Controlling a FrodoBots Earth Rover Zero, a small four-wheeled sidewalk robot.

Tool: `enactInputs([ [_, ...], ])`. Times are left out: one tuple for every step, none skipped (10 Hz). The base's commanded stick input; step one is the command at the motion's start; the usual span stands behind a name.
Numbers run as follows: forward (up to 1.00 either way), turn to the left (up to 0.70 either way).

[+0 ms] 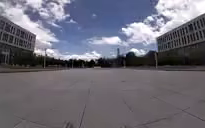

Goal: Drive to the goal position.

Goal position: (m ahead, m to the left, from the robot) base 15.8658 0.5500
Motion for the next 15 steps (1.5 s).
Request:
enactInputs([
  [0.7, 0.0],
  [0.7, 0.0],
  [0.7, 0.0],
  [0.7, 0.0],
  [0.7, 0.0],
  [0.7, 0.0],
  [0.7, 0.0],
  [0.7, 0.0],
  [0.7, 0.0],
  [0.7, 0.0],
  [0.7, 0.0],
  [0.7, 0.0],
  [0.7, 0.0],
  [0.7, 0.0],
  [0.7, 0.0],
])
